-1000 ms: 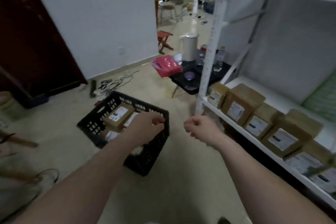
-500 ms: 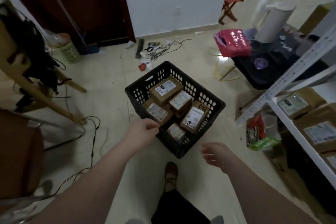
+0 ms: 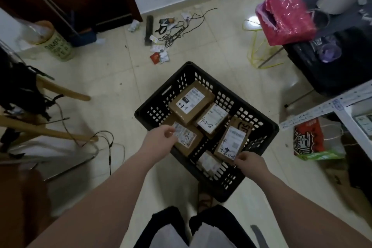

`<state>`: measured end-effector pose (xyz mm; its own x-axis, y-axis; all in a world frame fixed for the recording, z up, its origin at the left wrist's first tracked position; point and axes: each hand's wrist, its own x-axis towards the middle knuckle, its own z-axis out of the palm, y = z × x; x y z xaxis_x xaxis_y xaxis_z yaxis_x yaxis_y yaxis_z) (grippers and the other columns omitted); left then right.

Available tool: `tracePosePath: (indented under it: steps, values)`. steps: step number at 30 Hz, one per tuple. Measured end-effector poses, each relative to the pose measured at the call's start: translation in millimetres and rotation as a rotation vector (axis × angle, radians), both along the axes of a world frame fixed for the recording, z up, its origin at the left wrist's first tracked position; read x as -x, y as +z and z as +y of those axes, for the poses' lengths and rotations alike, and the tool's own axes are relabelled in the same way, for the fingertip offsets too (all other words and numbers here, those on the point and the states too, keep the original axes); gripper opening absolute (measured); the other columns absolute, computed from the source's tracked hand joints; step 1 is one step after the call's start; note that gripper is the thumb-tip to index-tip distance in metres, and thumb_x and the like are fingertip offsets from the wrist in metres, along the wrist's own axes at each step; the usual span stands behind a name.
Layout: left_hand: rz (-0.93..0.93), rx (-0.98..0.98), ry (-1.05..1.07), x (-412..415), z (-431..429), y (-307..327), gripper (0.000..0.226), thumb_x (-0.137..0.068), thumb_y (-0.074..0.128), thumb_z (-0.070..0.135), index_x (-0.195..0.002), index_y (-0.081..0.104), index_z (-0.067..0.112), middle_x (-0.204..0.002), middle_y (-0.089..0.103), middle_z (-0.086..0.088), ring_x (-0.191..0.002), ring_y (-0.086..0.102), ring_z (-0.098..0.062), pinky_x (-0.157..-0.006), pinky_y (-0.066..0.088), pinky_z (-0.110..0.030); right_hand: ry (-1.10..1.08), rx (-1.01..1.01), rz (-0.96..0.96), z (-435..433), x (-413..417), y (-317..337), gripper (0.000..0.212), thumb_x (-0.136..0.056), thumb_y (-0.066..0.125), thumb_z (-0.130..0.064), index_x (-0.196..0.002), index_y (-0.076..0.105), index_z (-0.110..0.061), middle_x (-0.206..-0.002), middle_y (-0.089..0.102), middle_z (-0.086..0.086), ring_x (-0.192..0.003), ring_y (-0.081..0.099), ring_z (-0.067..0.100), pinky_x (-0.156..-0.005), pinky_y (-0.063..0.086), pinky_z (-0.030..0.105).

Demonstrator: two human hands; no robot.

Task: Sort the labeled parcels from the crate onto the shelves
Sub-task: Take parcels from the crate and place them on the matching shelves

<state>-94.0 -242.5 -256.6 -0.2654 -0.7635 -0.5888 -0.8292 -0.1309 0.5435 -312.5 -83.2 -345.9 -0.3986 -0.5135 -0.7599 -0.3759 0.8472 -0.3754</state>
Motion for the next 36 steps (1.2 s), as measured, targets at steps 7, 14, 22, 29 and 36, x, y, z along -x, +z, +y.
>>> tracePosePath:
  steps: [7,14,22,29,36]
  values:
    - [-0.108,-0.094,-0.184,20,-74,-35,0.037,-0.087,0.062,0.022,-0.123,0.058,0.015,-0.114,0.064,-0.002,-0.103,0.059,-0.019,-0.088,0.049,-0.032,-0.066,-0.022,0.089,-35,4,-16,0.022,-0.094,0.056,-0.028,-0.106,0.068,-0.014,-0.108,0.068,0.005,-0.085,0.053,0.015,-0.069,0.039,0.026]
    - [-0.082,-0.221,-0.308,50,-164,-73,0.010,-0.090,0.060,0.021,-0.085,0.053,0.026,-0.086,0.056,0.004,-0.081,0.058,-0.014,-0.076,0.051,-0.031,-0.326,-0.052,0.063,-75,-32,-33,0.025,-0.093,0.057,-0.029,-0.112,0.066,-0.016,-0.094,0.067,0.001,-0.073,0.054,0.010,-0.061,0.039,0.020]
    - [-0.121,-0.374,-0.355,74,-227,-136,0.056,-0.090,0.062,0.025,-0.141,0.040,0.012,-0.125,0.054,-0.002,-0.092,0.046,-0.009,-0.080,0.040,-0.024,-0.570,-0.013,0.023,-141,-52,-72,0.044,-0.091,0.063,-0.031,-0.132,0.056,-0.014,-0.118,0.066,0.004,-0.094,0.057,0.016,-0.075,0.041,0.025]
    - [-0.115,-0.441,-0.303,86,-228,-202,0.038,-0.092,0.058,0.019,-0.130,0.049,0.020,-0.115,0.060,0.004,-0.098,0.055,-0.014,-0.080,0.044,-0.026,-0.846,0.033,-0.082,-157,-41,-108,0.062,-0.092,0.064,-0.028,-0.146,0.039,-0.010,-0.137,0.056,0.009,-0.116,0.056,0.025,-0.097,0.048,0.040]
    - [-0.134,-0.474,-0.221,90,-224,-230,0.045,-0.090,0.062,0.021,-0.134,0.050,0.015,-0.118,0.062,-0.001,-0.104,0.058,-0.019,-0.085,0.044,-0.031,-1.027,0.147,-0.330,-158,-36,-137,0.057,-0.092,0.064,-0.029,-0.144,0.041,-0.021,-0.125,0.057,-0.001,-0.102,0.056,0.017,-0.087,0.046,0.035]
